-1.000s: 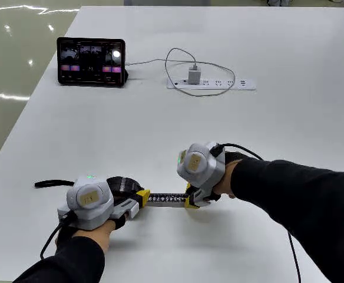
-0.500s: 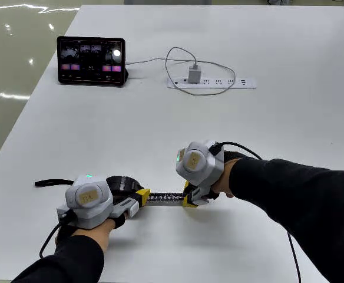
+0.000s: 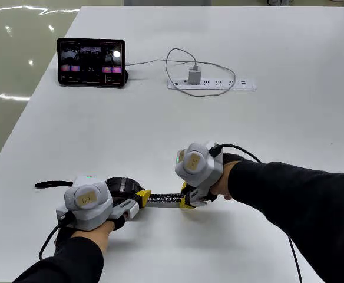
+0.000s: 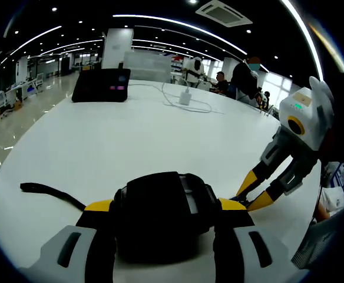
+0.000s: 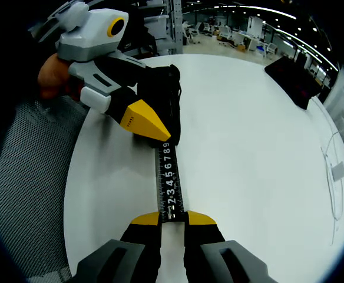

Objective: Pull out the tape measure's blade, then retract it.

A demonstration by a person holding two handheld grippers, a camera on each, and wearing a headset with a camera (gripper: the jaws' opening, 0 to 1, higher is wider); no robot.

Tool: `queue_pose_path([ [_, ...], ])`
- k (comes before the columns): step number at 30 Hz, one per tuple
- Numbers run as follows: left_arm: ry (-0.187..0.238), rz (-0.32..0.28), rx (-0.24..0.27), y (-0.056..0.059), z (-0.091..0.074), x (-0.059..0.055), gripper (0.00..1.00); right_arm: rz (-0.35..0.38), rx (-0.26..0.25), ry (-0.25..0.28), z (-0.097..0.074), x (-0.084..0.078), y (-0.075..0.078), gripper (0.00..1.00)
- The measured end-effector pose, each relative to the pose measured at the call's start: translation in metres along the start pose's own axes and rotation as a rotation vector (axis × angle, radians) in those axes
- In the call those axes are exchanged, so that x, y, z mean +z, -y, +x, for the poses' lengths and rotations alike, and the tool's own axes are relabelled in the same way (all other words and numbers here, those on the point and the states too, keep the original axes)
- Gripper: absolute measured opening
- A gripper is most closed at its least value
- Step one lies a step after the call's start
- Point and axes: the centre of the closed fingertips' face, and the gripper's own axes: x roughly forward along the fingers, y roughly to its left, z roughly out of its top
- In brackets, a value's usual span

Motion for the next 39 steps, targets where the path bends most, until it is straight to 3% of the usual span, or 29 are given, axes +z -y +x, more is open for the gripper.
queue_pose_path([
  [39,0.002,-0.007,-0.009,0.0,0.001,0.0,0.63,-0.001,0.01,0.018,0.008,0.016,-0.001,0.1],
])
